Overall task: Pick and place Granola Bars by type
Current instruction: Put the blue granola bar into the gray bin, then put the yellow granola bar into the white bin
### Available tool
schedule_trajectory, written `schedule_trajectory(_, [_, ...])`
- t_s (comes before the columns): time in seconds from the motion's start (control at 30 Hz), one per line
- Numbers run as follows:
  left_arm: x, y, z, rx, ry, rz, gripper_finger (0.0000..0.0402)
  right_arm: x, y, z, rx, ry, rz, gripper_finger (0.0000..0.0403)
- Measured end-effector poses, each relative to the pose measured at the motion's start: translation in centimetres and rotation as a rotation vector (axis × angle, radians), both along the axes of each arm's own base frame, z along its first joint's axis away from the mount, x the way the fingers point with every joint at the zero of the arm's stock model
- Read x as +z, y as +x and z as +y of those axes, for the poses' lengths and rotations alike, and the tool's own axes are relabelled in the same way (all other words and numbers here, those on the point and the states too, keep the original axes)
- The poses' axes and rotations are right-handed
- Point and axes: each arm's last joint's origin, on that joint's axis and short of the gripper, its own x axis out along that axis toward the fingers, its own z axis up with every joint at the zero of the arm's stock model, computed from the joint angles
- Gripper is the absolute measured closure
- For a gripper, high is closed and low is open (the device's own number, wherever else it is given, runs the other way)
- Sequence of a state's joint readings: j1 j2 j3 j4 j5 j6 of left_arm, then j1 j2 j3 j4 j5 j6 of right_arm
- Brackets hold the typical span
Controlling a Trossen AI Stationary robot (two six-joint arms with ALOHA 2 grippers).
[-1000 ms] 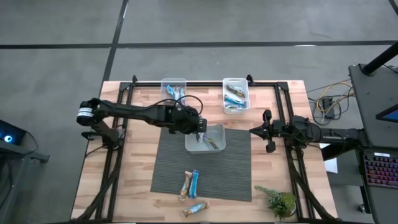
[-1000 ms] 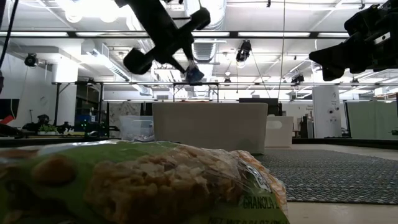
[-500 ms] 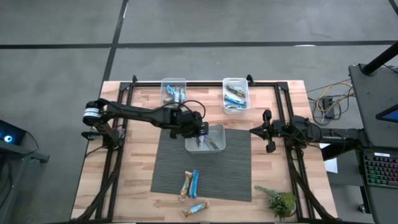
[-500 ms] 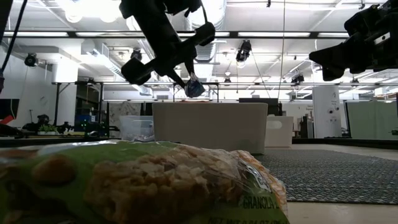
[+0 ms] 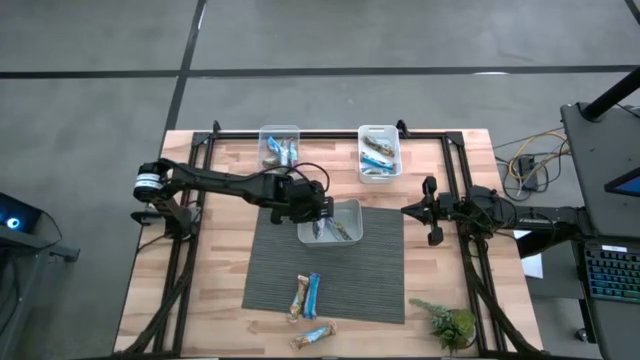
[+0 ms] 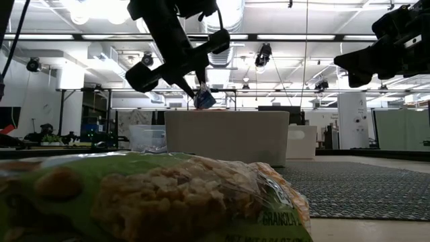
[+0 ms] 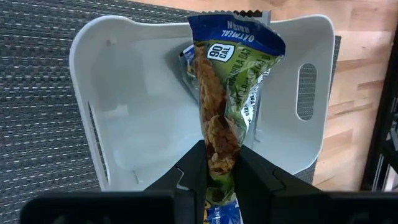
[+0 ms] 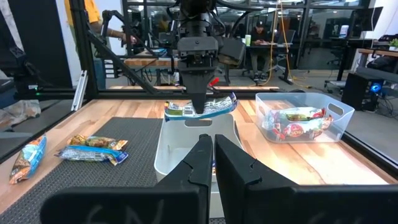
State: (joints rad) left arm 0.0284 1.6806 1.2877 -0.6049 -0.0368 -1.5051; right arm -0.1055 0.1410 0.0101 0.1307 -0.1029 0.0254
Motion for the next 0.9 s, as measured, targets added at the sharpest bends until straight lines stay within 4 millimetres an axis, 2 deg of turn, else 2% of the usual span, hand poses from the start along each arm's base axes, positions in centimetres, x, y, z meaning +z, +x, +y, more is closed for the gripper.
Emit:
schedule_trajectory(0.17, [-0.06, -0.10, -0.01, -0.010, 0.004, 0.012, 0.0343, 0.00, 0.00, 0.00, 0.000, 0.000, 0.000, 0.0394])
schedule_trajectory(0.53, [-0.05, -0.10, -0.04, -0.010, -0.010, 0.011, 0.0282, 0.00, 0.00, 0.00, 0.000, 0.000, 0.000, 0.0394])
schedule_trajectory(0.9, [-0.03, -0.07, -0.09, -0.022, -0.021, 0.008, 0.0278, 0.00, 0.00, 0.00, 0.000, 0.000, 0.000, 0.0394])
